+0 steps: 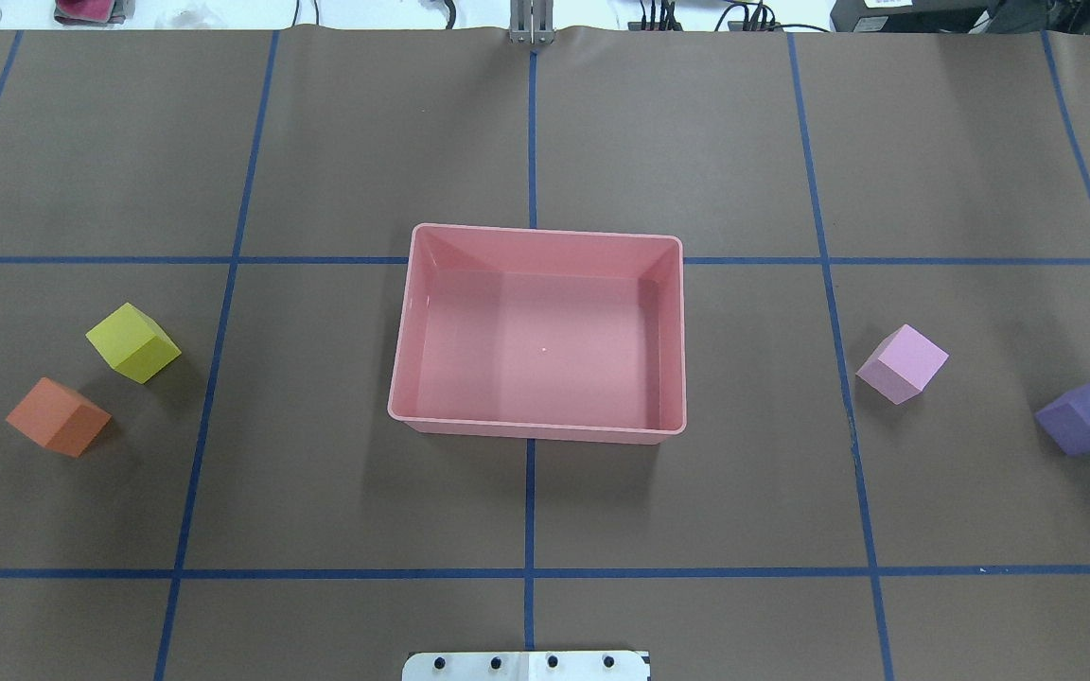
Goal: Place blocks into pink bin with both arms
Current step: 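Move the right gripper toward the purple cube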
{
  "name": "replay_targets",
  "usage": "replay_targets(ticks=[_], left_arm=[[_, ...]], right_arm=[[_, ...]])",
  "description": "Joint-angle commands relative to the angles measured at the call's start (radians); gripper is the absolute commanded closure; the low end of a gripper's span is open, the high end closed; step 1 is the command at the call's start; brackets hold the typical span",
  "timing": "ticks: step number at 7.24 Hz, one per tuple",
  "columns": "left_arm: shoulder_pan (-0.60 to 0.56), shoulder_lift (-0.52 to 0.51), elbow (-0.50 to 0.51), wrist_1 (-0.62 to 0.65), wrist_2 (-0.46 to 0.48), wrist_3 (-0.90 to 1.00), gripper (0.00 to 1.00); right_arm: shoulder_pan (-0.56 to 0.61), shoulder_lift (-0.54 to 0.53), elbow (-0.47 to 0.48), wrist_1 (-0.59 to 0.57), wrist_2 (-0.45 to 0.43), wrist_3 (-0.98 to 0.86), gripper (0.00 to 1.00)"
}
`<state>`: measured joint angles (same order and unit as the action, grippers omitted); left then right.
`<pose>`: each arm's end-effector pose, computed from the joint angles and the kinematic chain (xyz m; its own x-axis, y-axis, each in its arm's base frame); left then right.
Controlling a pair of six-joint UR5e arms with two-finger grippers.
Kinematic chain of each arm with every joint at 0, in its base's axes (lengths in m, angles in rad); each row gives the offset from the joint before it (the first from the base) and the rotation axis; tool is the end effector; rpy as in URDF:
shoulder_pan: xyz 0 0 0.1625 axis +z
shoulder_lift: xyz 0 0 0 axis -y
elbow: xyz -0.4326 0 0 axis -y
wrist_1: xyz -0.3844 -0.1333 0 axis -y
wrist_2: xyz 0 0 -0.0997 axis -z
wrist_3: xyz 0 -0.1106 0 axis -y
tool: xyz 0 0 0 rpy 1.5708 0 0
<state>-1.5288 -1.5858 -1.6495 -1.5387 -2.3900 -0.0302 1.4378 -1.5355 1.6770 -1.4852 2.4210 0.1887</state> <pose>-0.0317 -0.4951 0.6283 0.6813 0.0435 -0.7307 -0.0213 0.9990 0.0395 -0.0178 -0.5116 0.5893 0.6446 -0.0695 0.7614 0.0084 0.9964 0.0838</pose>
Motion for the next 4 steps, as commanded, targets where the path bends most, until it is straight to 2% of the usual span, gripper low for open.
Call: replay_targets(ticks=[1, 2, 4], left_arm=[[-0.017, 0.015, 0.033, -0.081, -0.003, 0.003, 0.00], [-0.016, 0.041, 0.037, -0.160, 0.003, -0.008, 0.00], [-0.016, 0.053, 0.027, -0.198, -0.003, -0.050, 0.00]], right_arm=[[0.000, -0.006, 0.004, 0.000, -0.020, -0.001, 0.00], [-0.002, -0.005, -0.012, 0.003, -0.025, -0.003, 0.00], [-0.004, -0.017, -0.026, 0.008, -0.031, -0.005, 0.00]])
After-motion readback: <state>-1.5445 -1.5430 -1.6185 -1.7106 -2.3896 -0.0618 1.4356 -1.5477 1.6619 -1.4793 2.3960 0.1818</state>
